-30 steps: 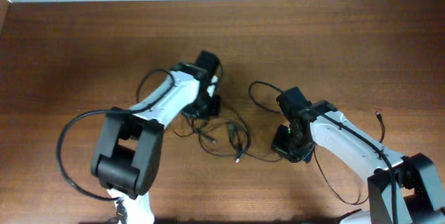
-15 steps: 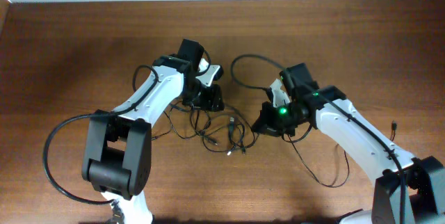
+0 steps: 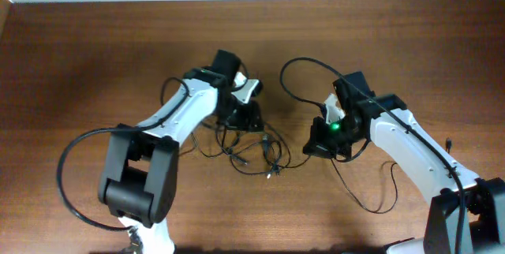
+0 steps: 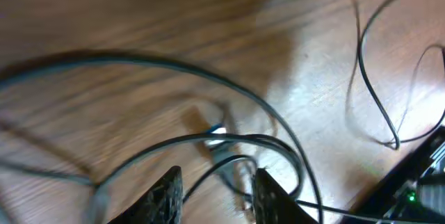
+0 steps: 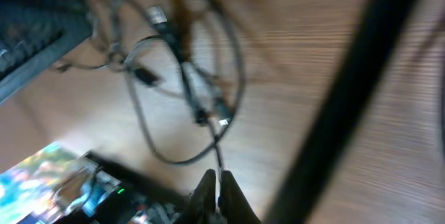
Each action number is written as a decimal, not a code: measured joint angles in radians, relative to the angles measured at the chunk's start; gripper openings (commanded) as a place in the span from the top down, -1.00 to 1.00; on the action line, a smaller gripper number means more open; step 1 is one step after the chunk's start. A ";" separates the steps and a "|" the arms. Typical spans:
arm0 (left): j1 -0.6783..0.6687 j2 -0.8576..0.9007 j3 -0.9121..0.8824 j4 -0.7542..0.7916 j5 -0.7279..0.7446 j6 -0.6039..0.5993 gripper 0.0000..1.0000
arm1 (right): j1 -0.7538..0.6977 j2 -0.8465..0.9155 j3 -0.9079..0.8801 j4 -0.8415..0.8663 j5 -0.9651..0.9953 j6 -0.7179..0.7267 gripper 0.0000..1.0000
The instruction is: Untangle cables
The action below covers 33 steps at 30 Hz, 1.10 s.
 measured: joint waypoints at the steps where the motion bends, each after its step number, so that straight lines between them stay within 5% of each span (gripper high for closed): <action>1: -0.028 0.008 -0.001 0.011 0.000 -0.004 0.27 | 0.000 0.000 -0.003 -0.004 0.045 0.000 0.92; 5: -0.102 0.012 -0.004 0.035 0.003 -0.014 0.34 | 0.000 0.000 -0.014 -0.007 0.118 -0.001 0.92; 14: -0.227 0.025 -0.014 0.062 -0.128 -0.196 0.17 | 0.000 0.000 -0.014 -0.007 0.136 -0.003 0.92; 17: -0.264 0.025 -0.015 0.067 -0.188 -0.256 0.45 | 0.000 0.000 -0.015 -0.008 0.140 -0.003 0.92; 18: -0.268 0.025 -0.017 0.083 -0.200 -0.272 0.92 | 0.000 0.000 -0.015 -0.007 0.142 -0.003 0.92; 22: -0.291 0.025 -0.026 0.105 -0.208 -0.306 1.00 | 0.000 0.000 -0.015 -0.008 0.144 -0.003 0.92; 26: -0.238 0.025 -0.026 0.072 -0.121 -0.249 1.00 | 0.000 0.000 -0.015 -0.007 0.144 -0.003 0.92; 33: 0.117 -0.012 -0.018 -0.035 0.346 0.084 1.00 | 0.000 0.000 -0.015 -0.020 0.143 -0.016 0.92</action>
